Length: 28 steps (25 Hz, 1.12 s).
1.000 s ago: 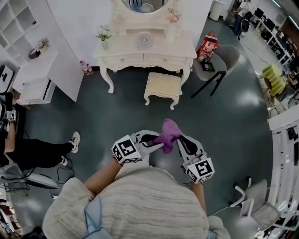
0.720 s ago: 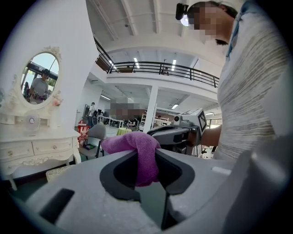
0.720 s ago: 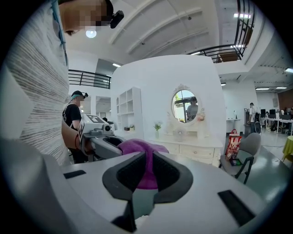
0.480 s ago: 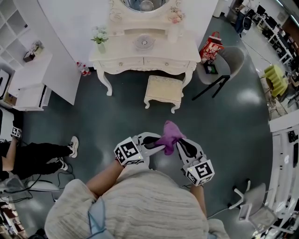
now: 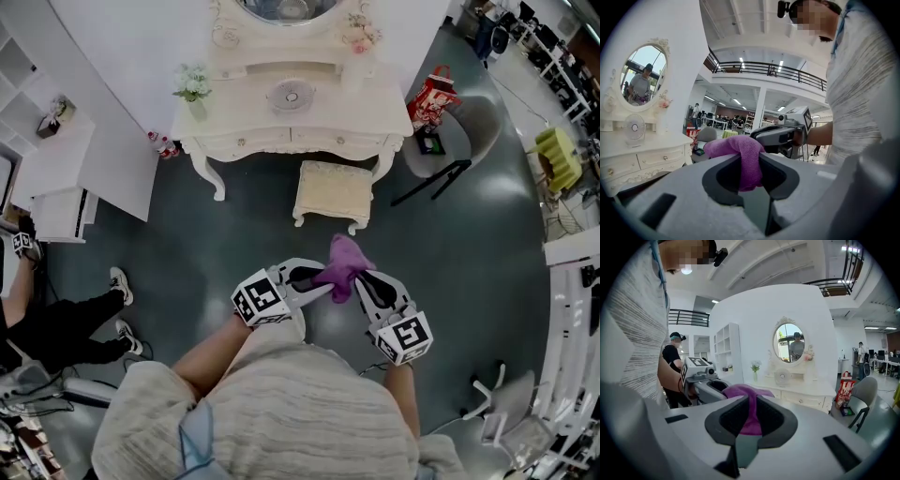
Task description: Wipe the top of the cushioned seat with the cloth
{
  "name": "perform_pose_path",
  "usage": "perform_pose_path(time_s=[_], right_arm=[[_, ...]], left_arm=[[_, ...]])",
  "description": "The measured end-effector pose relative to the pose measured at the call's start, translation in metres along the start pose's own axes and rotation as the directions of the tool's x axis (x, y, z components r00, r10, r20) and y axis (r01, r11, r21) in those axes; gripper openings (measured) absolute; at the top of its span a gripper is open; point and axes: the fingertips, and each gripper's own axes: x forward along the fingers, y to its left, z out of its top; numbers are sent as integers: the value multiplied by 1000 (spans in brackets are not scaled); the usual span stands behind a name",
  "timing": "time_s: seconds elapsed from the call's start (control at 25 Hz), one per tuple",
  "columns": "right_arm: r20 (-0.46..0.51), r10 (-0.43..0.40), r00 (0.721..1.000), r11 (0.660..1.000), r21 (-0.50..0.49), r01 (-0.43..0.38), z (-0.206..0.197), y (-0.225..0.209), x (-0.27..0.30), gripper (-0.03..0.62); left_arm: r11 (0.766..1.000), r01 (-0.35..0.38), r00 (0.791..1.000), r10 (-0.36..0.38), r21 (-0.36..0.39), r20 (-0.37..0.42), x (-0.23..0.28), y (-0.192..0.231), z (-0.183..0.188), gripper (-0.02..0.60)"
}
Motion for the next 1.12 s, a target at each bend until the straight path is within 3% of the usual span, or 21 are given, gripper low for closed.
perform_pose_path(time_s=[0.44, 0.64, 1.12], right_arm=[[-34, 5, 999, 1000, -20, -6, 19, -16, 84, 14], [-44, 46, 998, 999, -12, -47, 17, -21, 109, 49], [-41, 129, 991, 991, 41, -127, -4, -88, 112, 86]], left_arm=[[1000, -1, 1000, 1, 3, -16, -20, 75, -10, 77], [1000, -23, 999, 24, 16, -30, -18, 99, -12, 77], [994, -105, 994, 103, -36, -44, 40, 135, -15, 77]])
